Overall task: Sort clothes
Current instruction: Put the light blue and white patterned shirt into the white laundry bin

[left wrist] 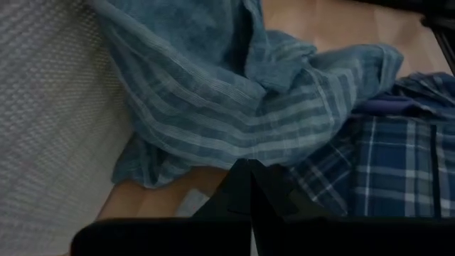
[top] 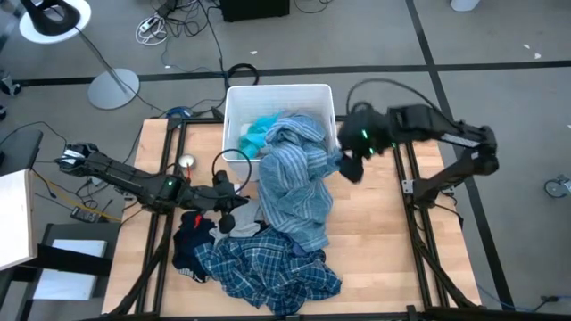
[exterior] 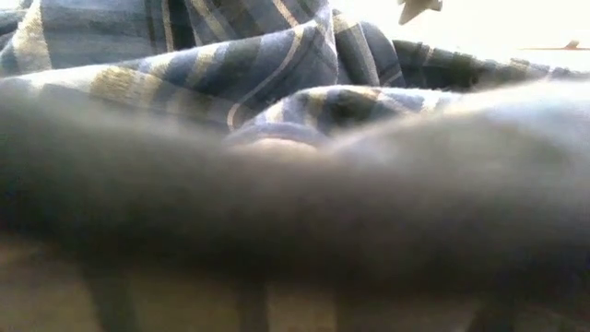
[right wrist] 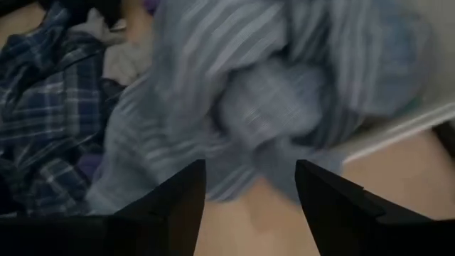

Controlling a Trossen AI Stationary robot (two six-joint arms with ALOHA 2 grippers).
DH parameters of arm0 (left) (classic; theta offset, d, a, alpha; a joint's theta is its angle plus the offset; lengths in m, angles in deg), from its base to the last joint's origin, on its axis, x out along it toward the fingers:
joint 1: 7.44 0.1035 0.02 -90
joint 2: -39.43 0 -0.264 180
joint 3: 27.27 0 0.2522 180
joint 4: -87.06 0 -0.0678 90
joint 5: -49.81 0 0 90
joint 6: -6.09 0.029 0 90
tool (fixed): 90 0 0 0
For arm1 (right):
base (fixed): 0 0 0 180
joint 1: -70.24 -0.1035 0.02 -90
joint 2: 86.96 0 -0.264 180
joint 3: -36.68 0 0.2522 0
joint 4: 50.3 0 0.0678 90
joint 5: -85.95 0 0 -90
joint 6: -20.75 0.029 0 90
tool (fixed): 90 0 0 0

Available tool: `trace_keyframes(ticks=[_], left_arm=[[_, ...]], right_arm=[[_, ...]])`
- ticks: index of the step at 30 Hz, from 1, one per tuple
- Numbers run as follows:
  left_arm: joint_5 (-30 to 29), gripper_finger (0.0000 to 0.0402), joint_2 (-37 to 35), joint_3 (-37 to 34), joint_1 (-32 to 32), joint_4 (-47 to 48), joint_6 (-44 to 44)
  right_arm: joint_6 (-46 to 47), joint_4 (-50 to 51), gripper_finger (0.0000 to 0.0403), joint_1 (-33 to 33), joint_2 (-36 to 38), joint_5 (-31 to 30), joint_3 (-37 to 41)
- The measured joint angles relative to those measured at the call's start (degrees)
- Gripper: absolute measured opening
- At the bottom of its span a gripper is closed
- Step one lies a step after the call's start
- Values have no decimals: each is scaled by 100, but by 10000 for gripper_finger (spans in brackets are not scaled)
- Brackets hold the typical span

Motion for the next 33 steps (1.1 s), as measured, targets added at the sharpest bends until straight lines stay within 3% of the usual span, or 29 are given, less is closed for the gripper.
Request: trace_keyframes(ticks=[9, 14, 19, 24, 28, 33], left_arm=[[47, 0, 0, 0, 0, 86, 64], [88, 0, 165, -7, -12, 99, -385], [303, 0, 461, -4, -31, 68, -692], [451, 0, 702, -4, -175, -39, -1129], [351, 0, 822, -2, -458, -306, -1292], [-117, 0, 866, 0, -934, -339, -1378]], right_arm=[[2339, -229, 215, -2246, 549, -2090, 1772], [2928, -1445, 215, -2760, 608, -2375, 3296], [2711, -4139, 215, -2917, 542, -2391, 4695], [1639, -6810, 214, -2873, 15, -2363, 5634], [988, -8537, 216, -2837, -812, -2362, 5946], [477, -9893, 220, -2708, -2048, -2357, 5840]])
